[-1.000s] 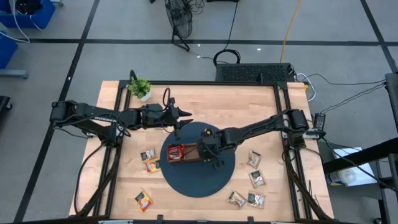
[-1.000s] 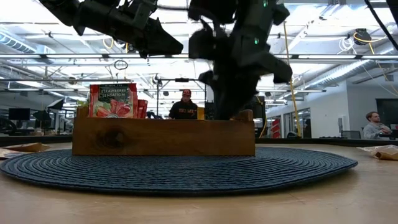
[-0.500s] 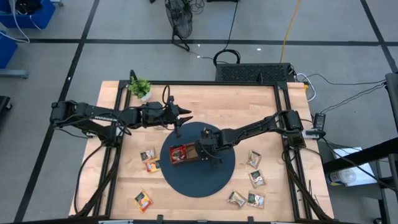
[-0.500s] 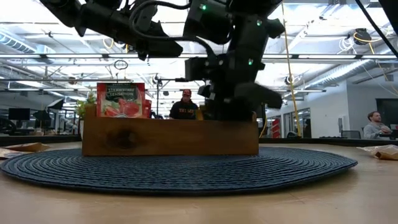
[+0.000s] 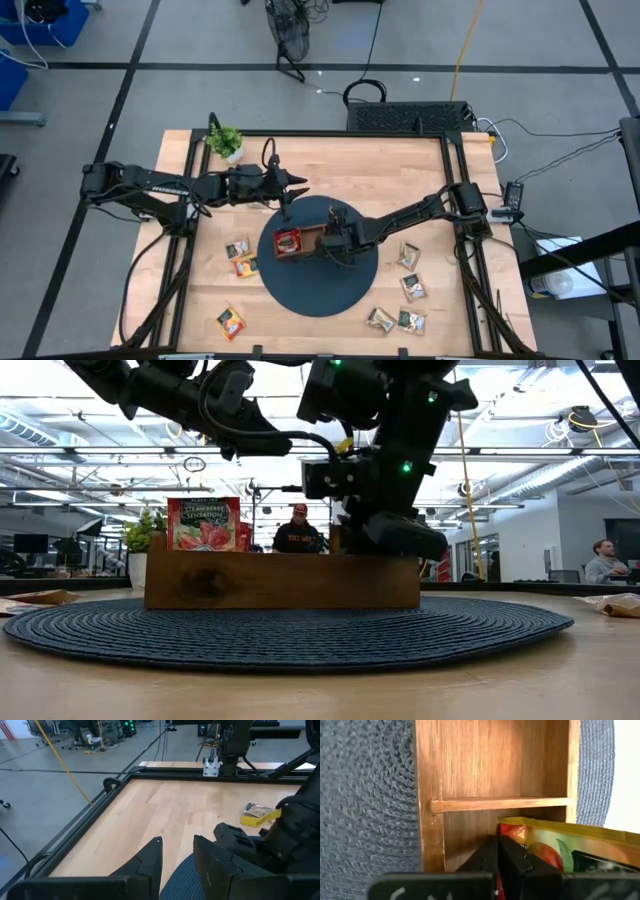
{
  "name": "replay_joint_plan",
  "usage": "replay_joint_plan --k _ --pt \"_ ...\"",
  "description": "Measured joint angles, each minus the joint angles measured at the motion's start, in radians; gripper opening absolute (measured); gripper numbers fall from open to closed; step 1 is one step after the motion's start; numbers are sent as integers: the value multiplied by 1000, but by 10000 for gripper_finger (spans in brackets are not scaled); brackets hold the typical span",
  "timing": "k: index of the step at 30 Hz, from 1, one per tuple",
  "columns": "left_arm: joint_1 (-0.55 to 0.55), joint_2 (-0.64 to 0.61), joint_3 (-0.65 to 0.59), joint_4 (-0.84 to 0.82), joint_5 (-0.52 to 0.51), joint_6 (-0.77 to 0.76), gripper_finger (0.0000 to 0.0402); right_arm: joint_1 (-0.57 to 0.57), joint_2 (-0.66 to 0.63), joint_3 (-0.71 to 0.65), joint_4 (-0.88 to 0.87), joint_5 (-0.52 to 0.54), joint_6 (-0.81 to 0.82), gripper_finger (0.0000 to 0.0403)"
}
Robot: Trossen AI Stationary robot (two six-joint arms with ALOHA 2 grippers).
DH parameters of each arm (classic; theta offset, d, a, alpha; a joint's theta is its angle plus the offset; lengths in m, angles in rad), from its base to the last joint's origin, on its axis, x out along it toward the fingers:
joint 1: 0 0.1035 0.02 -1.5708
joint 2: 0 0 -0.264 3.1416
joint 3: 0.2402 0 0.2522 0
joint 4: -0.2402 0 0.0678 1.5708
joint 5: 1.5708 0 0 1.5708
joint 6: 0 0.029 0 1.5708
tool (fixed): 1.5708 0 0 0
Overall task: Pick & Place Tea
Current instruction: Put the top yellow tea bag into the right section of the wooden organizer
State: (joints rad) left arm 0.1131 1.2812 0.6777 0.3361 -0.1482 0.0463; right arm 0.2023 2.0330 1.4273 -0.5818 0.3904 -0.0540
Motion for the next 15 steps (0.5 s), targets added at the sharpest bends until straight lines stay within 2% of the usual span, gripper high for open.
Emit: replay_joint_plan --k 11,15 --pt "0 0 0 -4 0 -4 115 2 -2 0 1 -2 103 0" --pt "0 0 0 -5 0 -3 115 5 -23 0 10 -59 109 0"
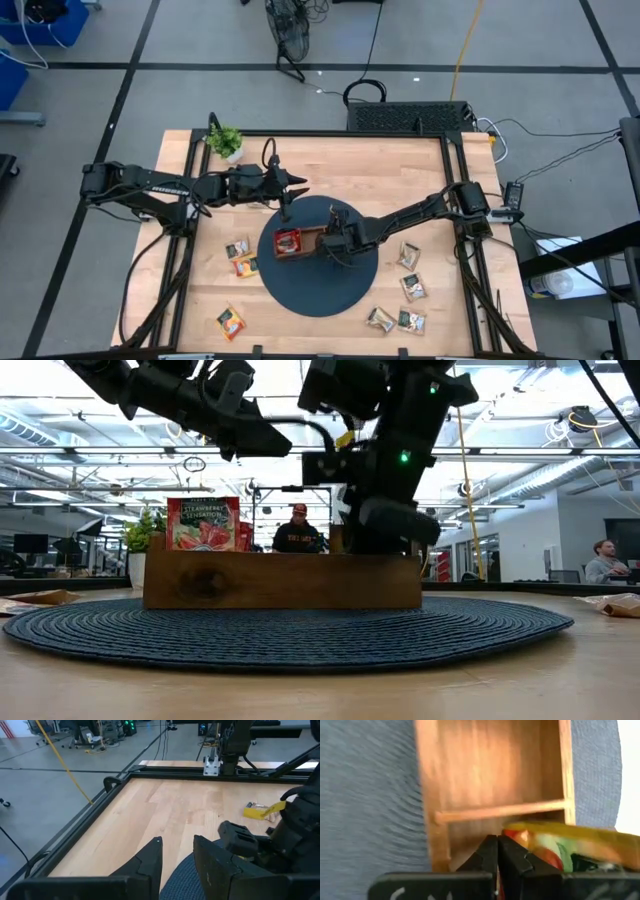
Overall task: Pick & Place Tea
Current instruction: Put the top yellow tea bag into the right section of the wooden organizer, then put the bottom yellow tea bag into the right section of the wooden organizer
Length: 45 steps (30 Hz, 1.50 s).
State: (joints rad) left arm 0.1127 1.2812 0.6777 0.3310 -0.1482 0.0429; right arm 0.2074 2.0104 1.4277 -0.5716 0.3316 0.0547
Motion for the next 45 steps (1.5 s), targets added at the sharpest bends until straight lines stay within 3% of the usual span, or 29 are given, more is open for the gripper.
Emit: replay_joint_plan --k 11,17,23,26,32,36,40,45 --pt "-5 -1 0 -64 3 -3 115 5 -122 0 -2 -23 -3 0" --pt "-90 -59 18 -511 3 -49 115 11 -290 -100 35 -18 -3 0" --pt "-331 -54 51 -860 -246 -232 115 11 -528 -386 311 31 -13 0" --pt "-431 -47 92 -958 -258 -412 115 11 -641 -542 488 32 -15 0" --pt "-631 31 190 -1112 -181 -716 113 10 -814 -830 888 34 -73 0" --pt "-717 145 273 -1101 6 -871 91 10 -879 -973 1138 34 -104 0" --pt "-772 246 345 -1155 140 -1054 60 10 -922 -1052 1251 33 -122 0" --pt "-797 305 354 -1229 161 -1322 38 10 -937 -1077 1328 34 -154 0"
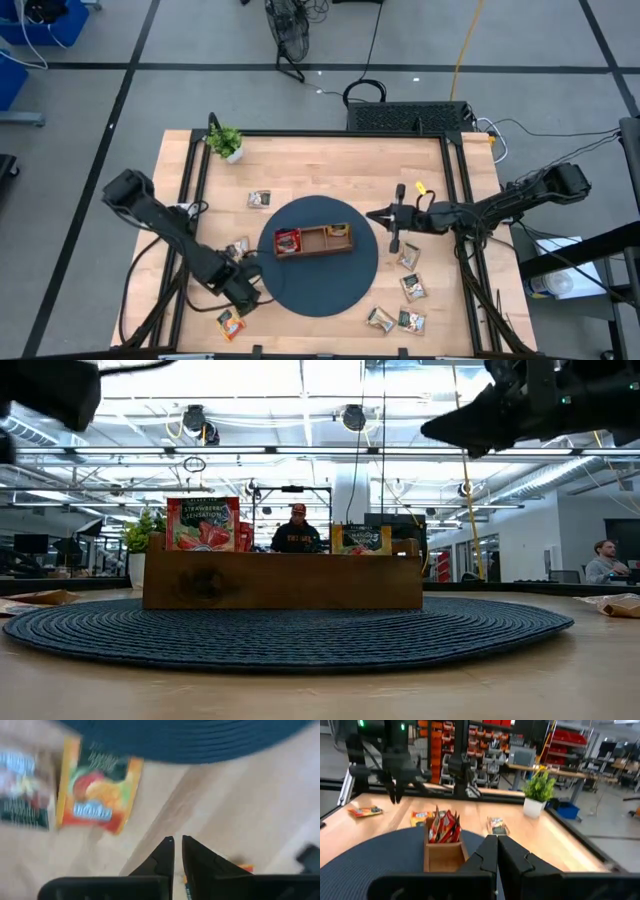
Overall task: Pick & Place Tea
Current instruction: Put the bottom yellow tea bag into the right section of the wooden organizer
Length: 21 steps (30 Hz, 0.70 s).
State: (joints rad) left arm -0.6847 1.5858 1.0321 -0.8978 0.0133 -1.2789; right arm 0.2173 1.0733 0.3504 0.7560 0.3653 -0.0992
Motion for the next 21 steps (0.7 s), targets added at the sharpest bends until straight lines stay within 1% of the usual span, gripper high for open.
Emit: replay_joint_plan --k 2,5,6,8,10,12,14,15,17,19,21 --pt "-8 13 0 39 68 -71 46 0 0 0 24 0 -21 0" --pt "-43 27 0 227 200 -142 71 0 0 0 29 0 -25 0" --pt "-61 30 0 295 225 -173 77 0 0 0 26 0 -24 0" --pt "-101 37 2 377 245 -265 82 0 0 0 25 -1 -20 0" --pt "-140 54 3 388 281 -375 77 0 5 0 26 -3 -19 0" --pt "-189 72 0 354 317 -477 62 0 6 0 21 -3 -4 0" --pt "-232 90 -1 344 353 -548 43 0 9 0 26 -3 24 0" --pt "-249 101 0 350 358 -566 33 0 10 0 26 -3 35 0" --pt "-274 113 0 346 325 -572 14 0 10 0 25 -3 66 0" --pt "-287 121 0 344 257 -564 5 0 10 0 26 -3 99 0" --pt "-295 132 0 341 167 -551 10 1 10 0 27 -3 125 0"
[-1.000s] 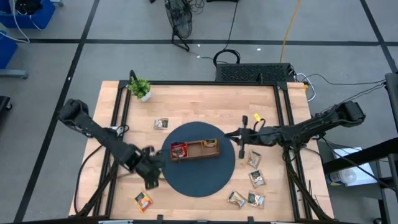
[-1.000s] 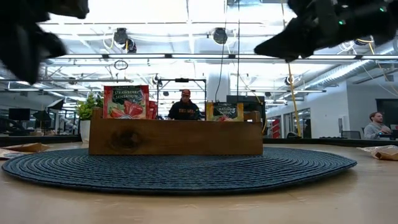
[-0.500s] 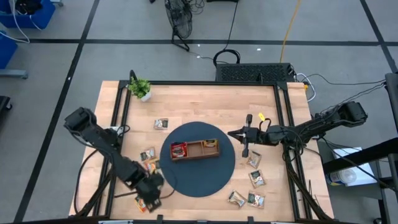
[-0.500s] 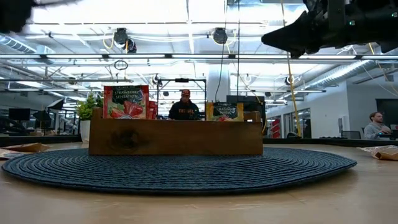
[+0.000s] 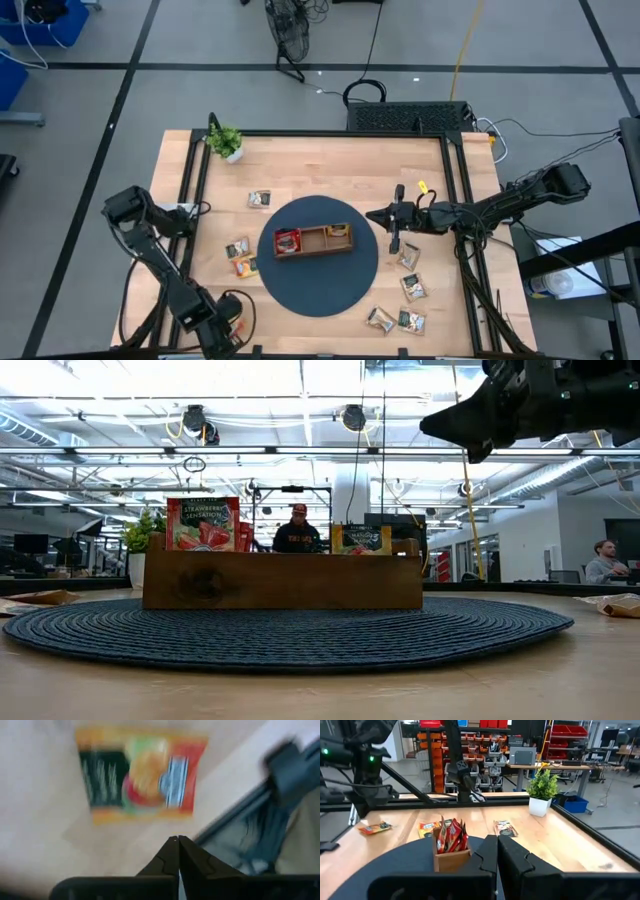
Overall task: Pick & Place Tea
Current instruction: Put the bottom yellow tea bag into the right section of the wooden organizer
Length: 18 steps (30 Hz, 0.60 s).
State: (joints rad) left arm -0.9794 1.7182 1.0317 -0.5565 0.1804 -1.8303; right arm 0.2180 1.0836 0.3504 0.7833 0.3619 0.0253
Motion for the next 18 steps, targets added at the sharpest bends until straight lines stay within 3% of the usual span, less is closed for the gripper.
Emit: replay_joint_plan --k 2,9,18 --pt "-4 14 0 -8 -34 15 22 0 2 0 4 0 23 0" --pt "-1 104 4 -10 39 106 33 0 39 0 23 0 68 0" --pt "73 133 5 -37 18 426 5 0 92 0 95 0 41 0"
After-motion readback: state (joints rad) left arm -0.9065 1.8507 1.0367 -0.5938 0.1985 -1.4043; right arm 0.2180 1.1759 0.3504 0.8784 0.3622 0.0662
